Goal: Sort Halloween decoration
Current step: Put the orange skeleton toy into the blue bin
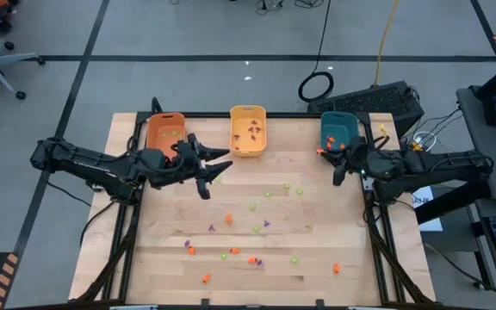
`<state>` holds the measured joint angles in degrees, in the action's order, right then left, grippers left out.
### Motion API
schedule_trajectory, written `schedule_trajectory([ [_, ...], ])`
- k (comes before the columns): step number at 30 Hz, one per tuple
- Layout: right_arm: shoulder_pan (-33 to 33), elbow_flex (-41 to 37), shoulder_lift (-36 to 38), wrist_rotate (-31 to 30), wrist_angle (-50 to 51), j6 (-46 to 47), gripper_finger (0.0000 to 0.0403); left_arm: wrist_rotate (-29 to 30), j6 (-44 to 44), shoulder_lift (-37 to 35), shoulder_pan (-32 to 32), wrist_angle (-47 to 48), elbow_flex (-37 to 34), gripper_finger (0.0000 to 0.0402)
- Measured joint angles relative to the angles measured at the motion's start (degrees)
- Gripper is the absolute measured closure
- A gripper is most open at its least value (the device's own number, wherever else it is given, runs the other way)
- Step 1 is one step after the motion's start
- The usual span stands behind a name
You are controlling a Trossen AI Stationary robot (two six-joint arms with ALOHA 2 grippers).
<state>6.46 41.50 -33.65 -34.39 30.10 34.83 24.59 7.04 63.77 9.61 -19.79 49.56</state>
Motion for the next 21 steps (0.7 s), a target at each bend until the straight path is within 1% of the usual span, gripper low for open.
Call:
schedule_trajectory([
  [3, -3.26, 0.0, 0.0, 0.33, 4.35, 5.12, 0.0398, 0.01, 0.0, -0.01, -0.5, 0.0, 0.0, 0.0237],
  [6, -6.76, 0.0, -0.01, 3.42, 7.98, 5.32, 0.0398, 0.01, 0.07, 0.01, -1.14, -0.01, 0.0, 0.0237],
  [8, -9.35, 0.0, -0.31, 6.54, 10.26, 5.18, 0.0399, 0.01, 0.09, 0.02, -1.55, -0.09, 0.0, 0.0237],
  [11, -13.29, 0.0, -0.62, 13.3, 12.46, 6.11, 0.0399, 0.01, 0.13, 0.02, -2.11, -0.23, 0.0, 0.0237],
  [13, -15.91, 0.04, -1.12, 17.57, 14.34, 9.63, 0.0399, 0.01, 0.14, 0.02, -2.3, -0.25, 0.0, 0.0237],
  [14, -17.17, 0.31, -1.56, 18.76, 15.9, 11.77, 0.0399, 0.01, 0.14, 0.02, -2.43, -0.24, 0.0, 0.0237],
  [17, -20.39, 1.44, -3.51, 19.65, 21.33, 14.59, 0.0399, 0.01, 0.14, 0.02, -2.52, -0.26, 0.0, 0.0237],
  [18, -21.38, 1.79, -4.24, 19.34, 22.44, 13.72, 0.0399, 0.01, 0.14, 0.02, -2.52, -0.24, 0.0, 0.0237],
  [21, -24.71, 2.05, -6.43, 18.05, 22.89, 6.85, 0.0399, 0.01, 0.14, 0.02, -2.52, -0.24, 0.0, 0.0237],
])
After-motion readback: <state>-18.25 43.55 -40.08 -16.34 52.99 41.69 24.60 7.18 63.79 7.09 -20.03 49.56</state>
